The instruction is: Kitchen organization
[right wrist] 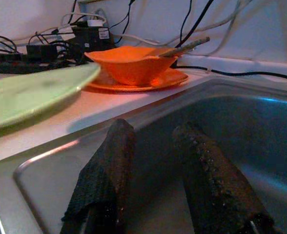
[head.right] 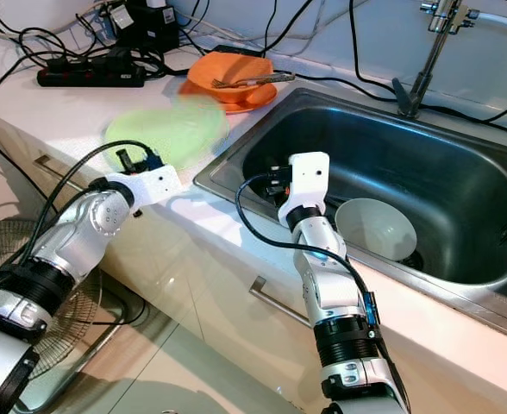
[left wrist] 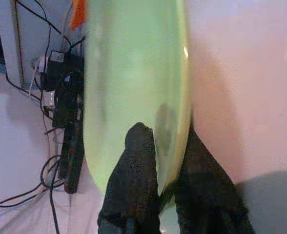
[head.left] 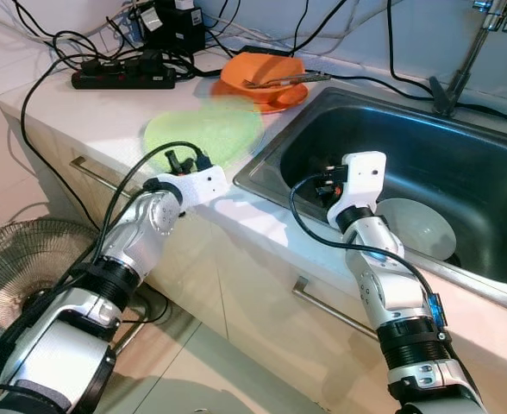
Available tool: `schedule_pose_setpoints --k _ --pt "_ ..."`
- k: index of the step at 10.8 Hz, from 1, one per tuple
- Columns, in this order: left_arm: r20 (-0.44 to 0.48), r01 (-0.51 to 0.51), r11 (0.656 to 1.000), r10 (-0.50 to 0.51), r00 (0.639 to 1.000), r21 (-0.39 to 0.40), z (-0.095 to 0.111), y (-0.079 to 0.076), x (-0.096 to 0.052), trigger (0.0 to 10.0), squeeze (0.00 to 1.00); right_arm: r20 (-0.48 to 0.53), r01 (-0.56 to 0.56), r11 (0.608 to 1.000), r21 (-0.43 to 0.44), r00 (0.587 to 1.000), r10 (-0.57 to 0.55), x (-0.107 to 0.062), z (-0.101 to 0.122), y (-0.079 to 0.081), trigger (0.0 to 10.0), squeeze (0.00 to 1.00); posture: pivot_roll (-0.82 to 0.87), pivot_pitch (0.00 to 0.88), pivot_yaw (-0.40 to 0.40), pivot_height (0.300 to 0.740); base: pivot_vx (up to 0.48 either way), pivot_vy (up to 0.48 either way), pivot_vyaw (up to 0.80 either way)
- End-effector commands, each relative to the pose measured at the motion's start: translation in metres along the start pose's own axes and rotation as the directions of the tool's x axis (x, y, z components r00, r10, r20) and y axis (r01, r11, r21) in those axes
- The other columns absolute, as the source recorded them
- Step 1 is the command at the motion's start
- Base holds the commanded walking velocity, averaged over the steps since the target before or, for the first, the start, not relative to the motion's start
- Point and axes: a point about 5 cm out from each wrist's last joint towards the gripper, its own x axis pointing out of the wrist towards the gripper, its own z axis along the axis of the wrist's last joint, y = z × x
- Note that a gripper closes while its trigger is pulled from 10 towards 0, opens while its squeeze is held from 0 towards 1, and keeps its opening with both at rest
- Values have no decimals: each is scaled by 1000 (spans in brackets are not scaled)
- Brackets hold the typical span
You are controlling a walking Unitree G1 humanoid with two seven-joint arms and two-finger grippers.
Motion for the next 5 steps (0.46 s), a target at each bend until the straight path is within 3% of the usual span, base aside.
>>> schedule_pose_setpoints --k 1,3,5 --pt "-4 42 999 -42 999 2 -1 -12 -2 0 0 0 4 1000 1 1000 -4 2 1 0 10000 0 167 75 20 740 0 0 0" --pt "7 9 1000 -9 1000 13 4 -10 -6 0 0 2 2 1000 2 1000 -2 3 2 0 10000 0 171 72 17 740 0 0 0" --pt "78 -138 989 133 988 53 22 3 -14 157 0 5 -1 1000 2 1000 1 5 3 0 10000 0 176 65 13 740 0 0 0"
